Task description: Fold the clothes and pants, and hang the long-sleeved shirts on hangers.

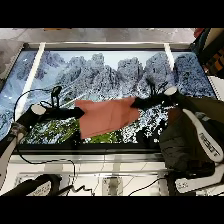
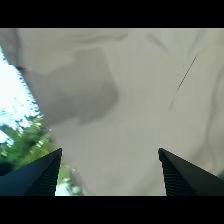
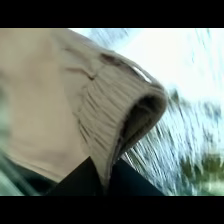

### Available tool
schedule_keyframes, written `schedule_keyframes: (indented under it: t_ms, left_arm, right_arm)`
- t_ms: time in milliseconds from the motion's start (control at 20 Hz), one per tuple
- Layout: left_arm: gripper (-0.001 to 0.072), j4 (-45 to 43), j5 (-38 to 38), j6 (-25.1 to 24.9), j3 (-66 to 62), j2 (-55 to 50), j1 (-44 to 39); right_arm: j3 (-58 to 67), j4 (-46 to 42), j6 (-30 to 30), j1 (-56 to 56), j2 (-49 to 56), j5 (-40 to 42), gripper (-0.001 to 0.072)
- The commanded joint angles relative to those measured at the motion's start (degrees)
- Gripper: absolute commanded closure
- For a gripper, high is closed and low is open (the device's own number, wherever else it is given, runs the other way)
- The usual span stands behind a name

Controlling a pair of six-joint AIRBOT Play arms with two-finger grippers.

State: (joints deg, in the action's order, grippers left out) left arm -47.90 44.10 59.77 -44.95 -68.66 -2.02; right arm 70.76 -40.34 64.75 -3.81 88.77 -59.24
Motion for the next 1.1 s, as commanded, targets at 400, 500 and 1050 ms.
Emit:
schedule_keyframes:
  t_ms: [400,500,1050]
  left_arm:
    - [0.0009,-3.04,1.81,-1.70,-4.20,13.33,0.79]
    - [0.0009,-2.14,1.84,-1.68,-4.20,14.58,0.70]
    - [0.0008,5.55,1.79,-1.70,-4.17,15.02,0.70]
  right_arm:
    - [21.73,-34.45,43.78,16.72,-40.85,-7.67,0.0692]
    - [21.73,-41.66,46.53,19.91,-47.15,-16.57,0.0691]
    - [21.20,-75.97,46.56,25.03,-52.63,-41.57,0.0552]
